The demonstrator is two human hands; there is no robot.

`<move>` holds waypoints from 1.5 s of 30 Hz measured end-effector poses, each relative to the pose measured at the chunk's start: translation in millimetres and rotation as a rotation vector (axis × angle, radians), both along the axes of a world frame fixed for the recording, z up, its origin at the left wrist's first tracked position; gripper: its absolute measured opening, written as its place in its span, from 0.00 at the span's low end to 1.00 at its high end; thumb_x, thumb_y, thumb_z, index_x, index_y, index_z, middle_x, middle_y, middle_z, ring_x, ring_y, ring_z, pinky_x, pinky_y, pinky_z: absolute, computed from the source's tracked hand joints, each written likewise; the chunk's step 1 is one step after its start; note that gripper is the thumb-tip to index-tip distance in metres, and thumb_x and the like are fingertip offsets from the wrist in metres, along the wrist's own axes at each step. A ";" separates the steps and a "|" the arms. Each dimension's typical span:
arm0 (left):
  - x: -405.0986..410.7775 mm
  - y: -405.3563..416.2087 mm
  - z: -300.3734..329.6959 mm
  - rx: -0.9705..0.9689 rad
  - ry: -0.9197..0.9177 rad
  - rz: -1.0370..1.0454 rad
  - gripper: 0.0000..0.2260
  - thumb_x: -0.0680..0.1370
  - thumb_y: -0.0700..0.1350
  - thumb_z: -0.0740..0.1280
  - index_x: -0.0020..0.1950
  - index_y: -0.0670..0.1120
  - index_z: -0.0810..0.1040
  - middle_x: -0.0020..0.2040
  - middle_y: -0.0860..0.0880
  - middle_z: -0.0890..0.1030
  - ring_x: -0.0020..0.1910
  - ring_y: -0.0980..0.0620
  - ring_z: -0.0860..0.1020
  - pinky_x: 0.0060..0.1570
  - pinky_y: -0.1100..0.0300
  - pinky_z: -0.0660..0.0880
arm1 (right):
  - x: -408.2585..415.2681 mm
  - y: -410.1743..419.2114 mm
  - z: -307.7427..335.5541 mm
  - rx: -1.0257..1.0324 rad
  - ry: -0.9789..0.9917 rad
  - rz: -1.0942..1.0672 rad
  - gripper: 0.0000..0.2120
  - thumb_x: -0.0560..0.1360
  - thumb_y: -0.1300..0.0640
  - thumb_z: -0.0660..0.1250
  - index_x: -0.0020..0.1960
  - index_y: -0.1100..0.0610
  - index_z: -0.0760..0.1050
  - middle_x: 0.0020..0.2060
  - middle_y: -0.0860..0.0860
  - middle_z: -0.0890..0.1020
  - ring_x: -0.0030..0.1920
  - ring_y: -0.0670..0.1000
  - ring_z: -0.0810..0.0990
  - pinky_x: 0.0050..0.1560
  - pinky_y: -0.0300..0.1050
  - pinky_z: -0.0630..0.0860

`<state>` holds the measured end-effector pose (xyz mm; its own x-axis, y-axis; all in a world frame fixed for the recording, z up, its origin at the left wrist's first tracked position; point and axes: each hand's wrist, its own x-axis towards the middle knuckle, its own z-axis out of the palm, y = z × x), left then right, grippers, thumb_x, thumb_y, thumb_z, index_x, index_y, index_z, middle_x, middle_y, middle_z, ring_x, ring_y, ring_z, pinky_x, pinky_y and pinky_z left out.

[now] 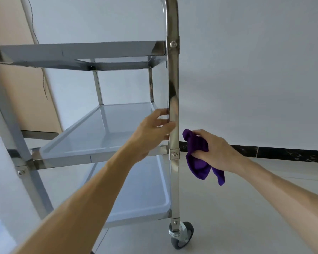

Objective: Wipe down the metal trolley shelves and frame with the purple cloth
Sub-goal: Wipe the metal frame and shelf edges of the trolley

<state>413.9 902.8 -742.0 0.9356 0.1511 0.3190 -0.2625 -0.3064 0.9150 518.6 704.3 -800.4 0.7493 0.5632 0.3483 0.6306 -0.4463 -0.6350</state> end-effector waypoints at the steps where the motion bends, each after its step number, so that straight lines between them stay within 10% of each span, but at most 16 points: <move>1: -8.3 8.3 1.1 0.012 0.009 -0.017 0.15 0.80 0.43 0.67 0.66 0.50 0.73 0.58 0.48 0.83 0.57 0.48 0.82 0.58 0.53 0.79 | -1.4 8.0 0.5 0.012 0.012 0.015 0.23 0.73 0.54 0.71 0.64 0.38 0.69 0.50 0.39 0.79 0.49 0.37 0.77 0.42 0.29 0.70; 11: -102.8 96.3 14.1 0.056 0.071 -0.034 0.17 0.81 0.52 0.62 0.65 0.42 0.74 0.57 0.42 0.83 0.58 0.41 0.81 0.63 0.42 0.75 | -26.9 109.4 2.6 0.088 -0.036 0.117 0.25 0.73 0.57 0.71 0.67 0.45 0.69 0.54 0.47 0.78 0.54 0.47 0.78 0.49 0.33 0.71; 15: -138.4 127.9 14.0 0.018 0.062 0.025 0.22 0.79 0.57 0.61 0.61 0.40 0.75 0.56 0.37 0.81 0.57 0.36 0.80 0.63 0.39 0.74 | -41.9 155.5 1.7 0.010 -0.210 0.177 0.34 0.74 0.61 0.70 0.75 0.45 0.61 0.68 0.52 0.70 0.65 0.54 0.71 0.64 0.48 0.71; 21: -182.3 162.0 7.3 -0.151 0.002 0.212 0.26 0.78 0.61 0.57 0.56 0.39 0.77 0.48 0.39 0.83 0.50 0.38 0.82 0.59 0.45 0.76 | -68.5 232.3 -8.2 -0.381 -0.681 0.020 0.48 0.73 0.61 0.70 0.77 0.38 0.41 0.77 0.49 0.53 0.65 0.58 0.67 0.57 0.57 0.74; 28: -197.0 163.9 -12.7 -0.271 -0.238 0.650 0.31 0.75 0.71 0.52 0.41 0.45 0.76 0.32 0.48 0.78 0.27 0.48 0.78 0.42 0.47 0.80 | -85.0 294.1 -15.9 -0.276 -0.712 -0.055 0.18 0.74 0.53 0.68 0.60 0.45 0.65 0.59 0.44 0.75 0.57 0.57 0.70 0.48 0.51 0.67; 34: -192.5 168.0 -20.4 -0.299 -0.427 0.931 0.32 0.73 0.75 0.49 0.34 0.50 0.75 0.28 0.50 0.75 0.25 0.51 0.72 0.22 0.59 0.70 | -95.8 304.8 -17.9 -0.274 -0.888 -0.062 0.19 0.70 0.56 0.72 0.58 0.50 0.71 0.51 0.47 0.79 0.52 0.58 0.75 0.43 0.50 0.69; 45: -183.6 151.3 -20.8 -0.282 -0.475 0.925 0.32 0.74 0.74 0.48 0.30 0.50 0.75 0.27 0.48 0.75 0.21 0.51 0.71 0.20 0.60 0.68 | -92.9 276.2 -15.7 -0.311 -1.013 -0.107 0.22 0.63 0.56 0.77 0.54 0.51 0.75 0.42 0.46 0.79 0.46 0.57 0.77 0.39 0.49 0.71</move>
<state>230.3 1054.1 -762.8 0.2106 0.8612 0.4626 -0.3844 -0.3621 0.8492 425.7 980.5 -816.1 0.2414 0.6833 0.6891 0.7490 -0.5827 0.3155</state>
